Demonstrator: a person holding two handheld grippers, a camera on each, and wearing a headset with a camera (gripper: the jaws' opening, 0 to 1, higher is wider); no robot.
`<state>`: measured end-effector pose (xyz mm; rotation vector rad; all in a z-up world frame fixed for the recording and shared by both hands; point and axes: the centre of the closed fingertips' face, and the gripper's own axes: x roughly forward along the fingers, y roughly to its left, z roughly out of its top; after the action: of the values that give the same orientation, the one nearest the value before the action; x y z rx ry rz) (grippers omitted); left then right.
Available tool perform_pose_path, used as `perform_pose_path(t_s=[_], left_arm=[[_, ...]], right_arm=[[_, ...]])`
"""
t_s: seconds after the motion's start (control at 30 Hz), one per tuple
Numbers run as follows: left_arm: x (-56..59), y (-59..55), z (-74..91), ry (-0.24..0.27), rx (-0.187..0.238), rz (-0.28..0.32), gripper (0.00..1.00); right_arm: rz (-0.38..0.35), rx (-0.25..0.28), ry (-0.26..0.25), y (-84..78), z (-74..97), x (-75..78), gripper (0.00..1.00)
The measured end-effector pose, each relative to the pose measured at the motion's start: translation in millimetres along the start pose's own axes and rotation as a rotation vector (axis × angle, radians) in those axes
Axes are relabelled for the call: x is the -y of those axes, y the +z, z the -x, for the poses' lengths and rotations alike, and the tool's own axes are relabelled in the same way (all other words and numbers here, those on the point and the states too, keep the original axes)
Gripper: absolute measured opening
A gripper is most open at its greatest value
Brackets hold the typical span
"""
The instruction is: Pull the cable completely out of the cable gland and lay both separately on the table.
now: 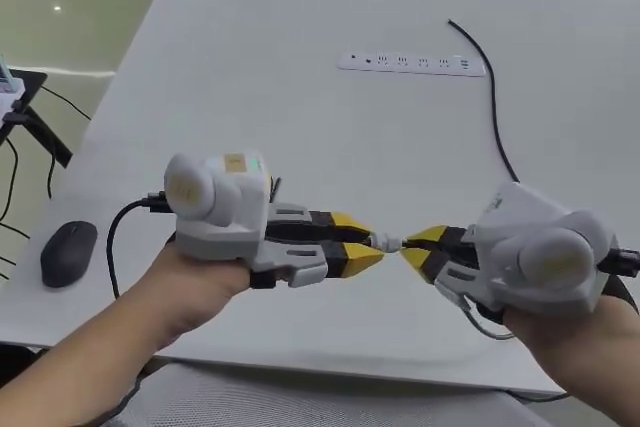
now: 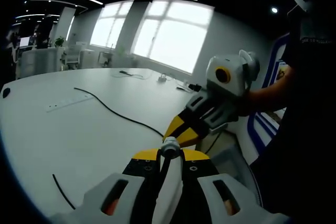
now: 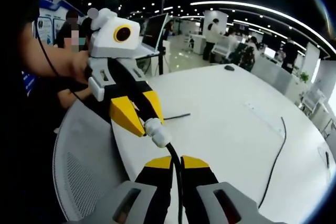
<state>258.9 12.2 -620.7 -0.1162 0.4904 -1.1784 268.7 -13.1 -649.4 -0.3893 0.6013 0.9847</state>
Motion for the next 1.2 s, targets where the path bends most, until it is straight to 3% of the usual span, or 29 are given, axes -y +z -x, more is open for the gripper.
perform_pose_path(t_s=[0.53, 0.7, 0.8, 0.87, 1.2], left_arm=[[-3.3, 3.2, 1.6, -0.006, 0.019, 0.015, 0.15], [-2.2, 1.8, 0.6, -0.011, 0.015, 0.004, 0.15], [-1.8, 2.7, 0.2, -0.014, 0.021, 0.003, 0.15], [-0.1, 2.9, -0.8, -0.027, 0.024, 0.003, 0.15], [-2.2, -0.9, -4.8, -0.032, 0.007, 0.022, 0.15]], right_arm=[[-0.190, -0.057, -0.080, -44.9, -2.2, 34.6, 0.00], [-0.324, -0.067, -0.110, -61.7, -2.3, 41.5, 0.00], [-0.486, -0.051, -0.098, -69.7, -3.4, 42.1, 0.00], [-0.545, -0.053, -0.094, -74.2, -3.5, 42.0, 0.00], [-0.512, -0.068, -0.097, -77.4, -5.0, 41.3, 0.01]])
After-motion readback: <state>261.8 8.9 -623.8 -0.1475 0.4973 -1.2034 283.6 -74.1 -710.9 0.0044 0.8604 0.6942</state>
